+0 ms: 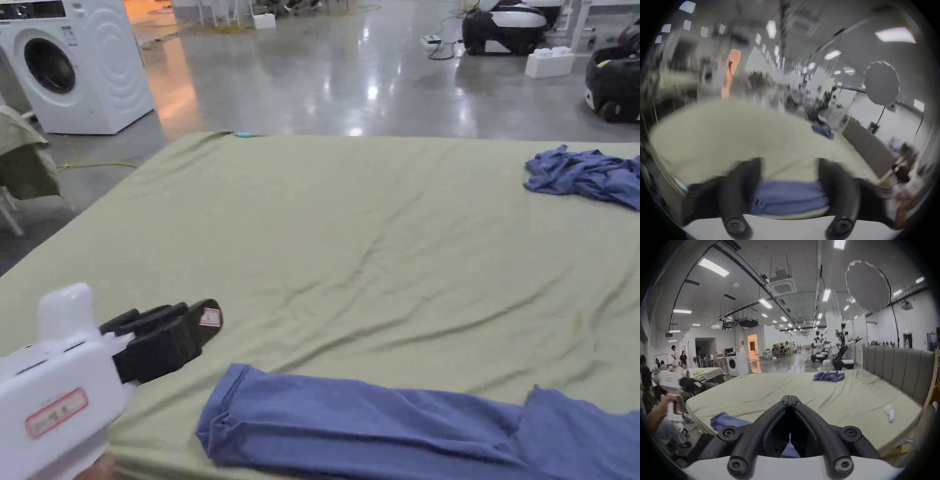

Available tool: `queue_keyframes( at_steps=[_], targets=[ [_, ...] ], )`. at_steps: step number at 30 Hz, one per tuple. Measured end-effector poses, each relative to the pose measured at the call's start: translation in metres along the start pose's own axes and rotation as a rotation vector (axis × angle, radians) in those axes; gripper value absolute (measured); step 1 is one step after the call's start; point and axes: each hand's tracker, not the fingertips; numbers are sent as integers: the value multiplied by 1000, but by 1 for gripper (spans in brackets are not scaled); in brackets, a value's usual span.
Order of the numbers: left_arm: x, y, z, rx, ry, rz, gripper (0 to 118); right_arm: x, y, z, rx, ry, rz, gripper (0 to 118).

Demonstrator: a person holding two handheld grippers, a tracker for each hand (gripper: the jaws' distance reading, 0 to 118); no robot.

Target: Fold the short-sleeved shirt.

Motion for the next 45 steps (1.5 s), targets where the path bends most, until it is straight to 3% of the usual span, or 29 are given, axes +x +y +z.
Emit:
queue_keyframes(
  at_steps=[1,4,6,7,8,10,12,13,14,15,16,20,22,24,29,33,35,36,38,39,42,44,45],
  targets=[
    [-39,5,-27,-137,-53,99,96,1,-3,-4,-29,27,-16,2],
    [-111,-18,-83,-354,-16,389,95,1,-9,-9,-66,55,-40,2],
    [-129,-40,-105,-451,137,352,95,-2,-10,-10,-79,79,-41,2],
    [-130,-46,-106,-492,134,356,95,-4,-11,-11,-81,81,-36,2],
    [-129,-60,-113,-544,5,422,95,-6,-11,-10,-83,85,-28,2],
    [-103,-83,-122,-563,-89,490,95,-9,-12,-13,-93,90,-18,2],
    [-110,-67,-142,-600,-72,311,95,-10,-13,-16,-105,96,-15,2],
    [-106,-66,-145,-594,-61,292,93,-11,-14,-17,-108,98,-16,2],
    [-107,-66,-148,-587,-81,351,76,-10,-14,-19,-121,105,-19,2],
    [-107,-67,-151,-598,-138,427,13,-10,-14,-20,-130,113,-25,2],
    [-108,-68,-154,-602,-187,474,13,-9,-15,-20,-131,118,-28,2],
    [-67,-54,-147,-578,-89,267,13,-7,-11,-17,-132,112,-16,2],
    [-45,-46,-144,-566,-137,287,13,-4,-10,-15,-132,109,-17,2],
    [3,-39,-148,-573,-150,190,13,-3,-10,-14,-138,102,-20,2],
    [77,-67,-202,-663,-216,123,13,1,-14,-13,-154,94,-31,2],
    [106,-103,-243,-696,-182,112,13,3,-14,-8,-153,88,-24,2],
    [113,-113,-256,-694,-137,114,14,7,-13,-8,-155,84,-29,2],
    [114,-118,-261,-688,-137,115,23,9,-13,-9,-155,87,-41,2],
    [109,-125,-271,-721,-141,154,73,12,-12,-9,-154,87,-55,2],
    [106,-125,-272,-729,-187,194,88,13,-11,-10,-154,85,-58,2],
    [113,-109,-251,-685,-172,207,89,15,-8,-9,-150,77,-58,2],
    [112,-88,-218,-525,-299,199,89,16,-7,-7,-144,74,-61,2],
    [111,-81,-200,-432,-295,170,81,17,-7,-7,-144,71,-63,2]
  ],
)
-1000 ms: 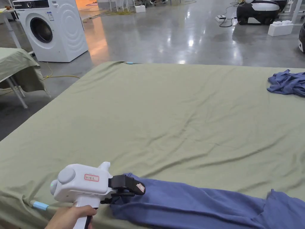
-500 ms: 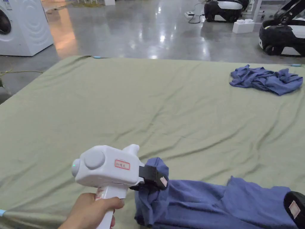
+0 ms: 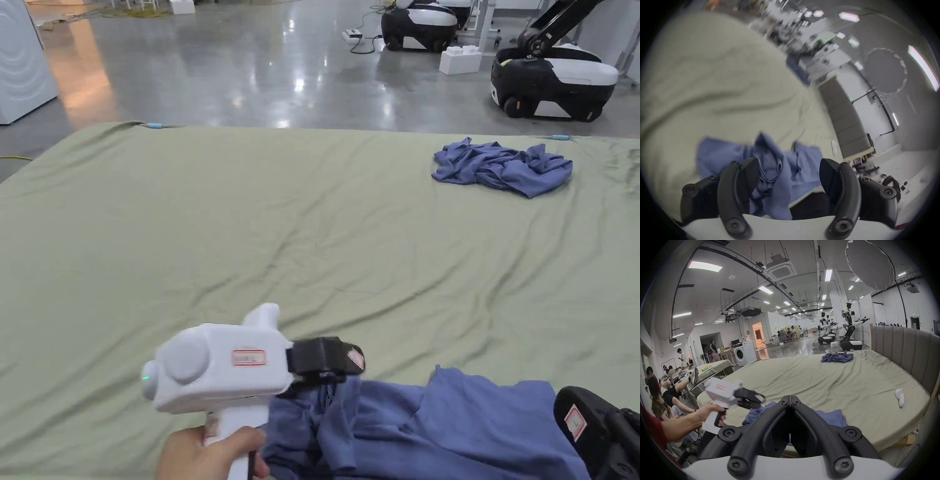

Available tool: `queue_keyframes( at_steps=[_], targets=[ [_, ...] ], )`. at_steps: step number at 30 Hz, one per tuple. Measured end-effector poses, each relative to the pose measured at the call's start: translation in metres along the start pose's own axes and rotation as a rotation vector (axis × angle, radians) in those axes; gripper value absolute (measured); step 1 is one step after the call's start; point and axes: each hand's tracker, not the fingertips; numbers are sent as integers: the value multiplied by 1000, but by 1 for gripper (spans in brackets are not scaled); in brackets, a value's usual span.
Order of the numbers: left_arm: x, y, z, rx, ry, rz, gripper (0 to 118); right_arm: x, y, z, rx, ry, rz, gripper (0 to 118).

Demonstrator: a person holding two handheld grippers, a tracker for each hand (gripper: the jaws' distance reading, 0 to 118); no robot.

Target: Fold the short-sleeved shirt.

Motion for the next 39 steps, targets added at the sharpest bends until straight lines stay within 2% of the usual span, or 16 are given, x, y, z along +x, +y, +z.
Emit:
queue_keyframes(
  at_steps=[2,4,5,7,9,12,15,19,23,25,27,29,31,33,36,39],
  targets=[
    [13,-10,29,220,172,-139,0,1,0,1,0,-3,-4,2],
    [27,-35,20,345,483,-418,0,1,-1,1,-3,-1,-11,2],
    [21,-45,3,225,491,-434,0,1,-2,2,-4,0,-14,2],
    [14,-51,-19,154,408,-392,0,0,-2,1,-7,3,-18,2],
    [15,-77,-47,143,544,-514,0,-1,-3,2,-7,9,-21,2],
    [18,-103,-85,12,495,-491,0,-1,-3,4,-5,8,-21,2],
    [37,-121,-107,86,571,-585,0,2,-4,5,-12,3,-25,2],
    [57,-119,-124,125,503,-552,0,6,-7,3,-32,-6,-31,2],
    [70,-126,-140,124,536,-590,0,8,-9,4,-38,-11,-37,2],
    [75,-124,-133,134,497,-570,0,9,-8,5,-37,-14,-38,2],
    [79,-126,-129,139,371,-541,0,10,-8,5,-36,-16,-43,2],
    [88,-128,-130,96,341,-529,0,12,-8,3,-37,-18,-49,2],
    [99,-126,-114,112,228,-511,0,12,-7,2,-39,-20,-54,2],
    [116,-112,-78,211,210,-503,0,12,-6,2,-28,-24,-45,2],
    [129,-67,3,374,103,-450,0,11,-1,-3,-7,-32,-38,2],
    [131,-28,89,536,170,-481,0,9,4,-9,26,-57,-6,2]
  ],
)
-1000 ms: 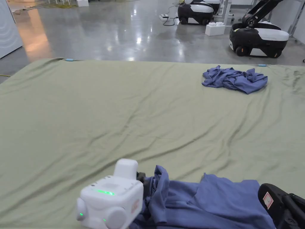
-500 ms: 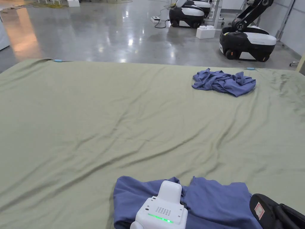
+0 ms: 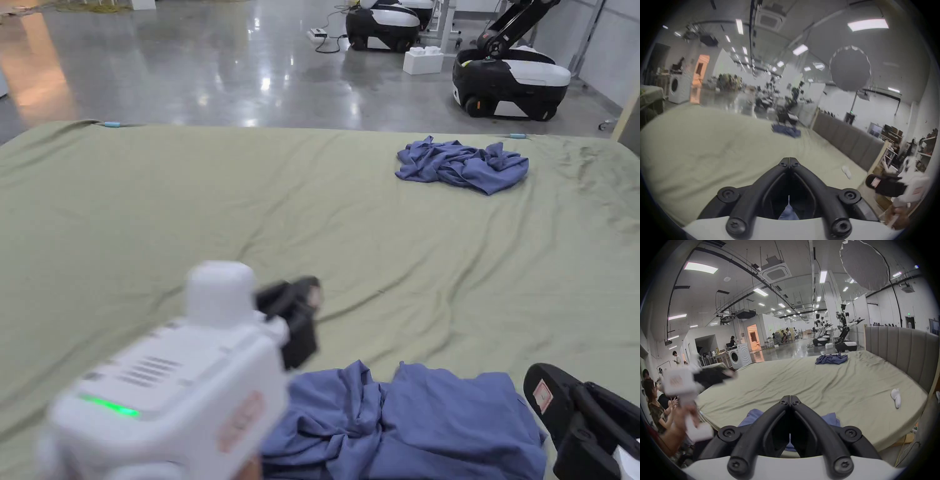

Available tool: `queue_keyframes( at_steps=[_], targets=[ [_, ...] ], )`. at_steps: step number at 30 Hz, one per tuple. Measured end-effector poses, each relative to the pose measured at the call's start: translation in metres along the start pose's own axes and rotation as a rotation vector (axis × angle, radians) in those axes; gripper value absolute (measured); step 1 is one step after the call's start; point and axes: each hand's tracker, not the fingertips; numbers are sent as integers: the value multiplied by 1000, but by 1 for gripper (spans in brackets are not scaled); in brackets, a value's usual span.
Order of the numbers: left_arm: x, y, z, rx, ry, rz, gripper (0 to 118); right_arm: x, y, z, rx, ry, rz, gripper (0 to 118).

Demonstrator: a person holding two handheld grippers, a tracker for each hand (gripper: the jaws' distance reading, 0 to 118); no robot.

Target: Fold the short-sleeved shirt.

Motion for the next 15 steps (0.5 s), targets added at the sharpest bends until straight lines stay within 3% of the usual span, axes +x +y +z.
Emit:
queue_keyframes(
  at_steps=[3,7,13,15],
  targets=[
    [-48,37,36,-4,16,33,0,0,3,-6,7,8,0,2],
    [-100,34,46,-113,177,71,0,-4,2,-11,11,36,-27,2],
    [-109,20,44,-112,185,98,0,-12,2,-12,7,46,-17,2],
    [-115,21,23,-202,134,143,0,-13,4,-11,5,48,-14,2]
  ],
)
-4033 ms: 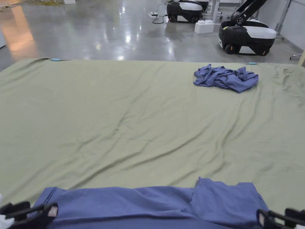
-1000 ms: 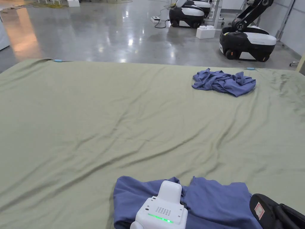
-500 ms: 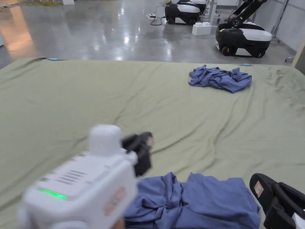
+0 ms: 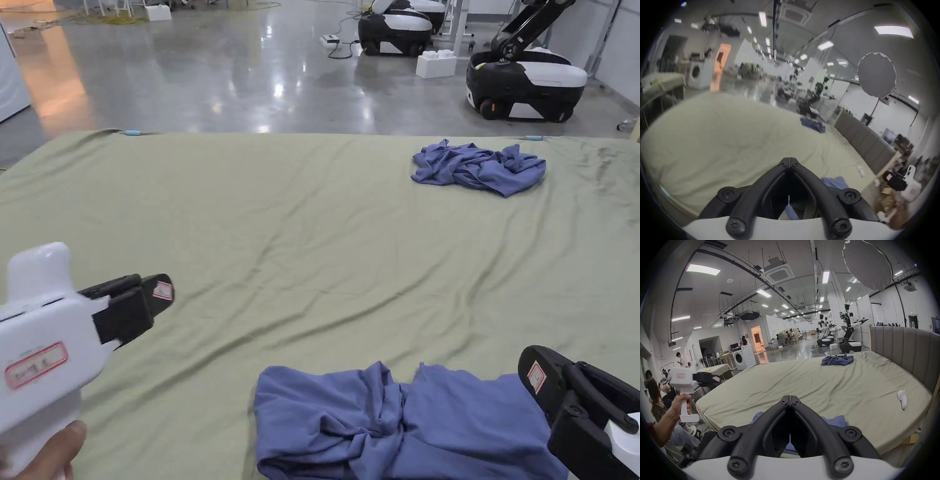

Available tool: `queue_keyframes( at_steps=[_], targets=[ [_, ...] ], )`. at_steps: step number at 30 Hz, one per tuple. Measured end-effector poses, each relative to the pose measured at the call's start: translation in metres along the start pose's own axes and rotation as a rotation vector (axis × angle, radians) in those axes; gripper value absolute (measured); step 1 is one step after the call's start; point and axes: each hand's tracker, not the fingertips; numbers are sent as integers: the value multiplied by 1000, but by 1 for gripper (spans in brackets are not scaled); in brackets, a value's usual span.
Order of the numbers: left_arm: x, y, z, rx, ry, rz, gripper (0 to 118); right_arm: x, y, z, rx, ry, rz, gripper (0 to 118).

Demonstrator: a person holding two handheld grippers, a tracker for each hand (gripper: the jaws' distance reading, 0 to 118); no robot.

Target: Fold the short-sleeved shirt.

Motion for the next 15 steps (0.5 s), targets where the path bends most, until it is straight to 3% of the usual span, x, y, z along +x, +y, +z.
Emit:
queue_keyframes(
  at_steps=[1,3,4,6,9,15],
  targets=[
    [-7,3,-16,-94,-55,69,22,0,1,1,0,3,0,2],
    [-43,-6,-75,-355,-193,347,104,0,3,2,-4,14,-4,2],
    [-66,-25,-110,-571,-256,500,105,0,3,2,-2,21,-9,2],
    [-93,-75,-150,-791,-278,752,105,-1,3,4,-1,34,-17,2],
    [-94,-121,-169,-819,-130,752,104,-2,2,7,-4,40,-12,2],
    [-77,-120,-183,-801,-361,761,103,-2,-1,6,-24,49,-14,2]
  ],
)
